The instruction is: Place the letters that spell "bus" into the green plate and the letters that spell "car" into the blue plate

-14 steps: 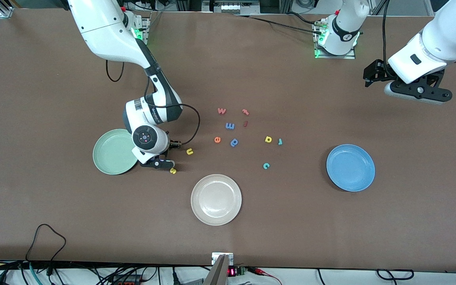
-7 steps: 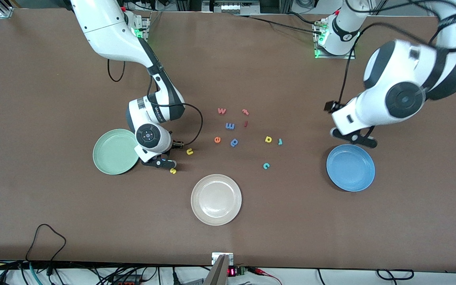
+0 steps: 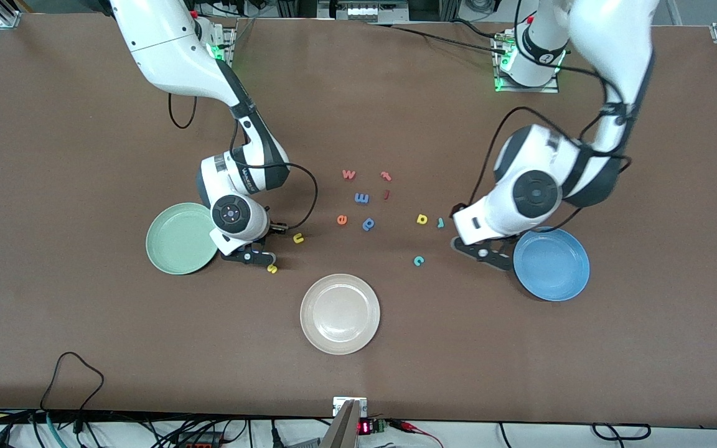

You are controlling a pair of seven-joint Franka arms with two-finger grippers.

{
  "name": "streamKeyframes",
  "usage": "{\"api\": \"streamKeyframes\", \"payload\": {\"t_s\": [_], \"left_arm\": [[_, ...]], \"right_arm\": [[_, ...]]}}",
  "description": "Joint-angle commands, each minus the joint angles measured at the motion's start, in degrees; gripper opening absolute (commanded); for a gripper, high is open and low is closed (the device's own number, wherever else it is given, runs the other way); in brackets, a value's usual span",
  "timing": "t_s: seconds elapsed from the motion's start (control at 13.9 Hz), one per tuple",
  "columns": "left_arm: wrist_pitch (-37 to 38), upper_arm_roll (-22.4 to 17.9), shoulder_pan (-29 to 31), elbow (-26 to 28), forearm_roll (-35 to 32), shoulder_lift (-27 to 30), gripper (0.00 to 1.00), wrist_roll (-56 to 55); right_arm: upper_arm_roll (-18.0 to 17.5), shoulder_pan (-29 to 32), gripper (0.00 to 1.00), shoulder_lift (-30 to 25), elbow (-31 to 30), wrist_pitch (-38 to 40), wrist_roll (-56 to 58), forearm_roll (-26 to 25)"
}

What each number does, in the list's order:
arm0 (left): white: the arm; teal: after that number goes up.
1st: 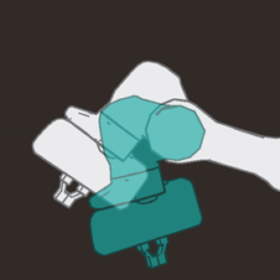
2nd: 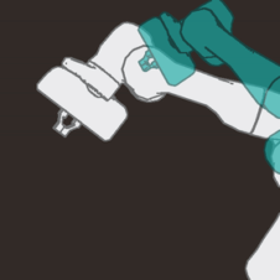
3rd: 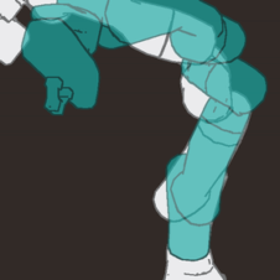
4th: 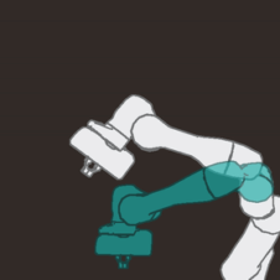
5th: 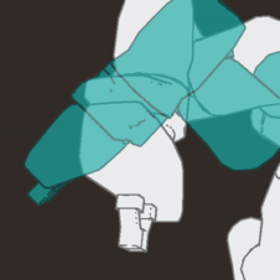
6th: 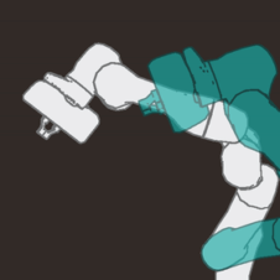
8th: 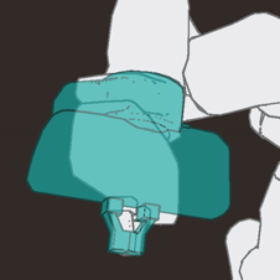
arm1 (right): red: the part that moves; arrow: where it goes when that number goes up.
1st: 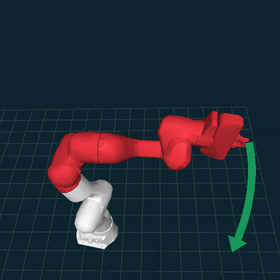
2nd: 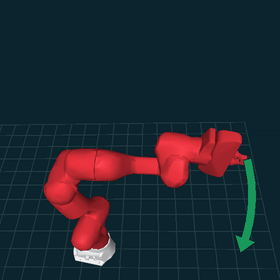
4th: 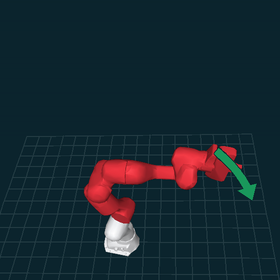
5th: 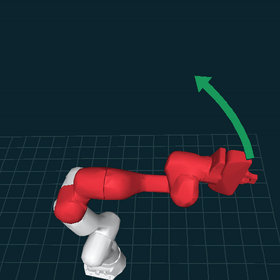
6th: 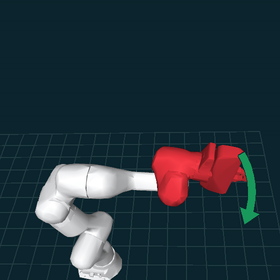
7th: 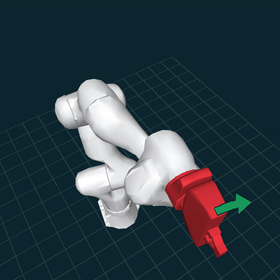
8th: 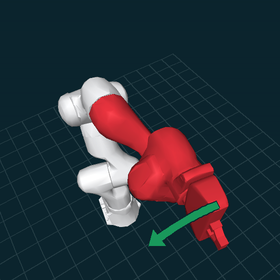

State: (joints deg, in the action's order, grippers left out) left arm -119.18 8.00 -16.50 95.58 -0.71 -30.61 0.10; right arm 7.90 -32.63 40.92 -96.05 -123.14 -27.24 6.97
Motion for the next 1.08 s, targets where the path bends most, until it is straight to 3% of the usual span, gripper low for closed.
{"api": "streamKeyframes", "payload": {"t_s": [0.0, 0.14, 0.22, 0.57, 0.86, 1.0], "left_arm": [[-3.68, -0.26, -2.56, 0.30, 0.27, -2.78, 0.92, -3.76], [-3.86, -0.26, -5.63, 0.75, -0.09, -3.75, 0.82, -3.46], [-4.04, -0.17, -6.17, 0.84, -0.17, -4.45, 0.80, 1.70], [-5.17, -0.26, -10.30, 3.72, -2.44, -4.19, 0.80, 14.03], [-22.28, -0.26, -10.13, 13.03, -5.45, -4.10, 0.77, 19.94], [-23.37, -0.26, -10.48, 13.85, -5.54, -4.28, 0.76, 20.12]], "right_arm": [[0.18, -0.07, 0.19, 0.66, -0.80, -1.22, -0.36, 0.42], [0.27, -0.15, 0.15, -1.00, -0.71, -0.09, 0.08, 0.33], [0.44, 0.11, 0.15, -2.67, -0.37, 1.66, 0.43, 0.41], [0.88, 9.32, 0.15, -7.78, 0.87, 10.81, 11.74, -0.46], [1.41, 14.16, 0.15, -7.43, 0.16, 10.38, 20.02, -1.17], [1.41, 16.01, 0.15, -6.99, 0.08, 9.77, 23.27, -1.25]]}}
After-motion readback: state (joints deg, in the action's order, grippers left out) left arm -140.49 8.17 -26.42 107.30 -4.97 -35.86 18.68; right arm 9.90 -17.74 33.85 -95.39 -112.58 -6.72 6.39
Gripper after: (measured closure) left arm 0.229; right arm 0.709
